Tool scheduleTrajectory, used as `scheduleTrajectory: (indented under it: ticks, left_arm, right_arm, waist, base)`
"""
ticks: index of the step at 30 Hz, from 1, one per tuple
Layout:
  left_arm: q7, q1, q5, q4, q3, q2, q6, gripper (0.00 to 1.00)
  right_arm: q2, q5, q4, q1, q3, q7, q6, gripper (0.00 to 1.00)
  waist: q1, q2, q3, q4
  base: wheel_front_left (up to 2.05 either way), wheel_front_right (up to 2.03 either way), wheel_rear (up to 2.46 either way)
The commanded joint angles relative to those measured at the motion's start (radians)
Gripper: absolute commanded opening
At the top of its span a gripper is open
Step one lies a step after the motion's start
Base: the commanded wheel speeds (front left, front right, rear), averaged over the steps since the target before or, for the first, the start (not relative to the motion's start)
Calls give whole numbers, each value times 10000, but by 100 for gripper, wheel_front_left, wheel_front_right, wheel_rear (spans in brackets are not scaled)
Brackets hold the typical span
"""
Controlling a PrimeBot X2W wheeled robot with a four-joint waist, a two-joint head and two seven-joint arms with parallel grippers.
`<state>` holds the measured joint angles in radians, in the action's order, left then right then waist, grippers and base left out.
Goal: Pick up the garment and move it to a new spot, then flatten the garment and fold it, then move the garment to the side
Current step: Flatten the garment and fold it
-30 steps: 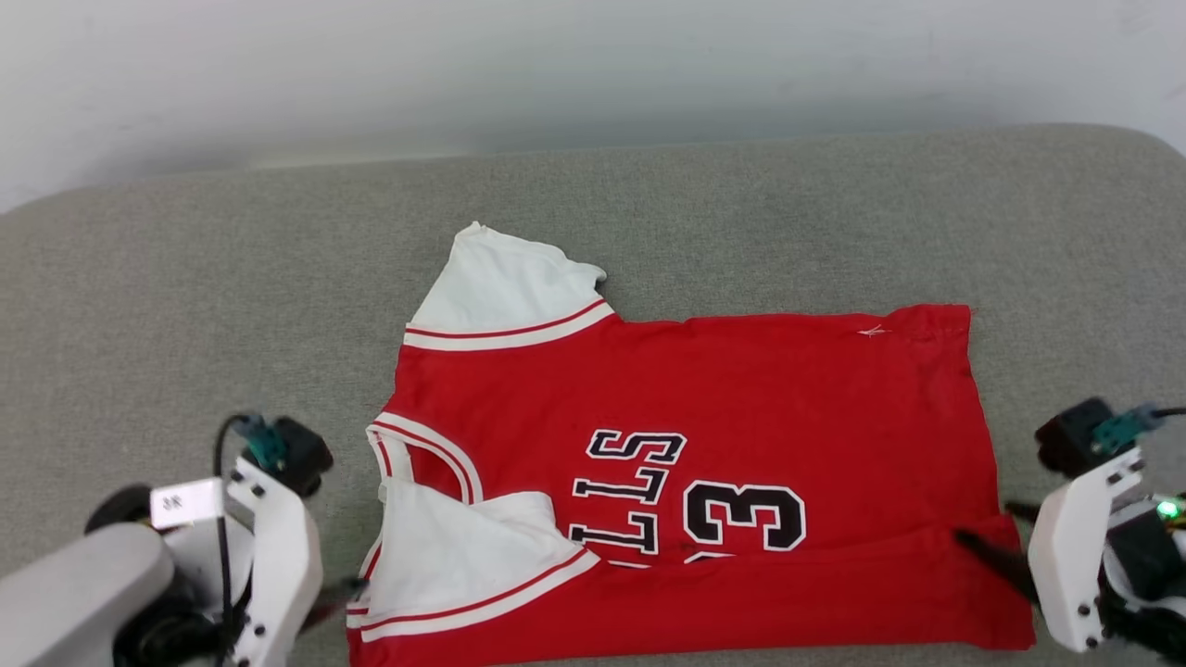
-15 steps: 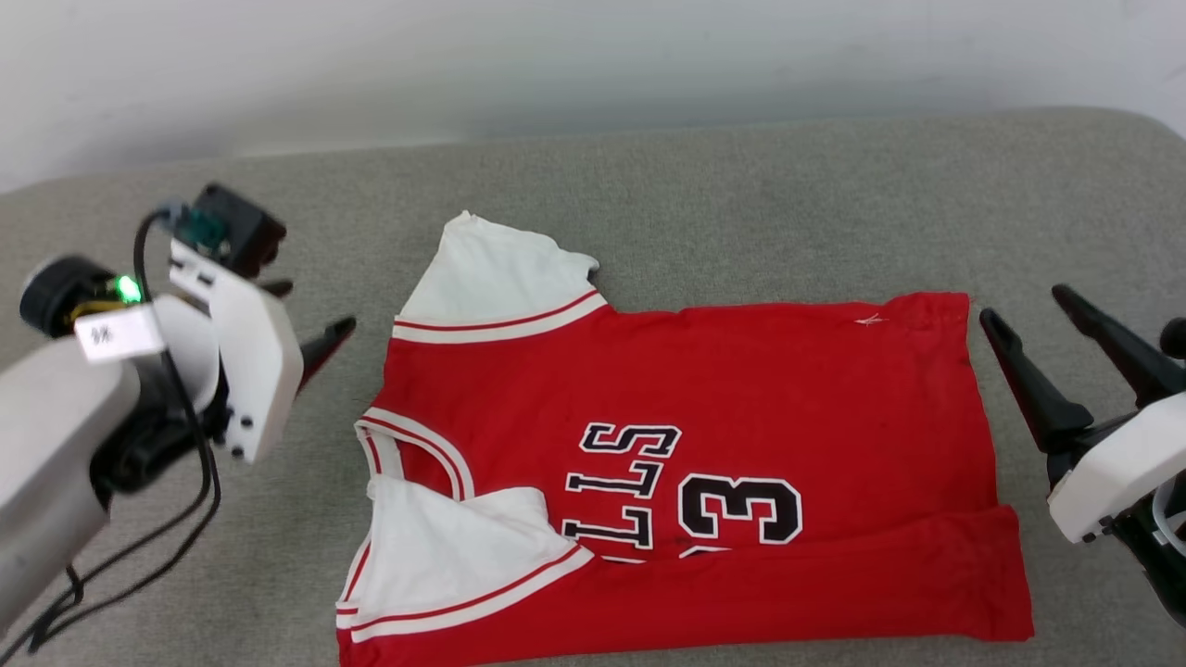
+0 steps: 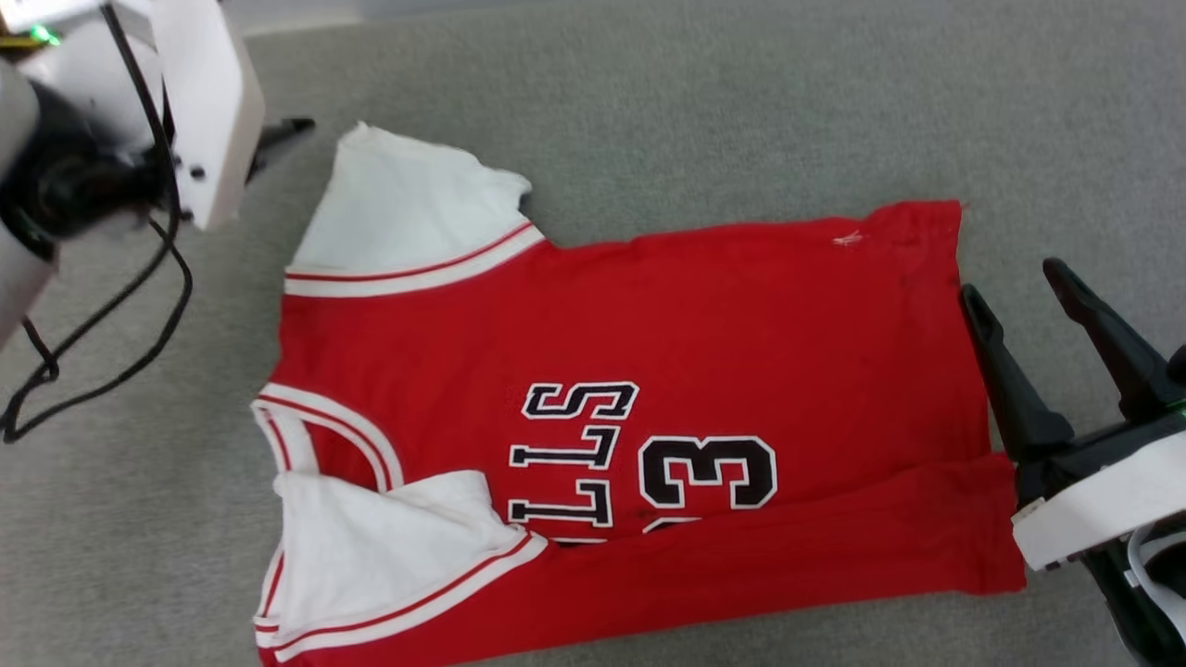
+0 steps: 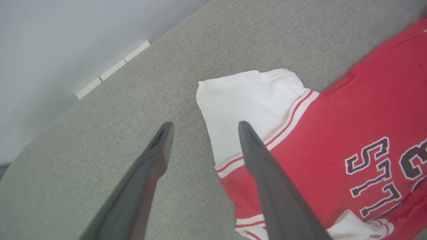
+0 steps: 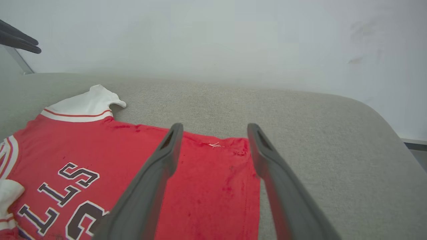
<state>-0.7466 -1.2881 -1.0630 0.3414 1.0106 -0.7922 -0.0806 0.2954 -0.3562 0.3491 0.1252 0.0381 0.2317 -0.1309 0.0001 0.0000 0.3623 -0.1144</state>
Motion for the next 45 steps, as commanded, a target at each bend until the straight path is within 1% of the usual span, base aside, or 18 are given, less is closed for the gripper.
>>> scheduleTrajectory:
  ticks: [1, 4, 8, 11, 16, 24, 25, 26, 28, 31, 34, 36, 39, 42, 45]
  left_arm:
    - [-497, -300, -229, 181, 7, 108, -87, 100]
    - [-1352, -969, -322, 501, 26, 196, -70, 100]
    - [-2060, -1399, -157, 885, 243, 262, -41, 100]
    - [-2229, -1519, -172, 1150, 281, 303, -15, 100]
    - [-2203, -1510, -8, 1468, 388, 297, -45, 100]
    - [-2765, -1331, 19, 1876, 832, 350, -153, 100]
    - [-2763, -1332, 45, 1888, 864, 350, -184, 25]
    - [-2754, -1317, 63, 1897, 906, 349, -234, 0]
    - [-2713, -1319, 91, 1889, 925, 350, -241, 0]
    - [-2479, -1424, 167, 1775, 929, 421, -330, 0]
    - [-2188, -1589, 244, 1623, 974, 480, -401, 0]
    - [-1961, -1677, 298, 1511, 1015, 557, -446, 0]
    - [-1631, -1638, 216, 1326, 1044, 655, -468, 0]
    - [-1322, -1592, 188, 1090, 1155, 753, -474, 0]
    - [-1067, -1581, 140, 741, 1326, 875, -483, 0]
  right_arm:
    - [-94, 110, 148, 237, 59, 29, 4, 100]
    - [-122, 189, 273, 470, 170, 81, 4, 100]
    - [-152, 188, 310, 801, 391, 29, 4, 100]
    - [-176, 195, 254, 1005, 492, -34, 5, 100]
    - [-207, 196, 107, 1174, 556, -69, 4, 100]
    - [-55, 97, -142, 1350, 570, -185, 4, 100]
    - [-35, 67, -176, 1383, 562, -169, 4, 100]
    - [11, 28, -218, 1481, 541, -136, 4, 100]
    - [34, 7, -242, 1523, 522, -116, 4, 100]
    - [313, 7, -236, 1815, 452, 16, 5, 100]
    - [933, -56, -137, 2292, 580, 458, 5, 100]
    - [1475, -192, -172, 2753, 662, 989, 5, 100]
    - [2397, -682, -465, 3540, 1045, 2342, 4, 100]
    - [3366, -1492, -941, 4447, 1683, 4097, 4, 100]
    - [4130, -2316, -1601, 5330, 2393, 5740, 5, 100]
  waist:
    - [-1, 0, 786, -430]
    - [-1, 0, 1306, -623]
    - [-1, 0, 1820, -892]
    - [-1, 0, 2083, -1047]
    - [-1, 0, 2332, -1165]
    - [-1, 0, 2515, -1196]
    - [-1, 0, 2509, -1195]
    - [-1, 0, 2479, -1197]
    - [-1, 0, 2448, -1191]
    - [-1, 0, 2283, -1104]
    - [-1, 0, 2053, -983]
    - [-1, 0, 1900, -870]
    - [-1, 0, 1693, -681]
    - [-1, 0, 1571, -461]
    - [-1, 0, 1540, -215]
  base:
    - [0, 0, 0]
    - [0, 0, 0]
    - [0, 0, 0]
    - [0, 0, 0]
    - [0, 0, 0]
    - [0, 0, 0]
    - [0, 0, 0]
    - [0, 0, 0]
    - [0, 0, 0]
    - [0, 0, 0]
    - [0, 0, 0]
    - [0, 0, 0]
    - [0, 0, 0]
    - [0, 0, 0]
    - [0, 0, 0]
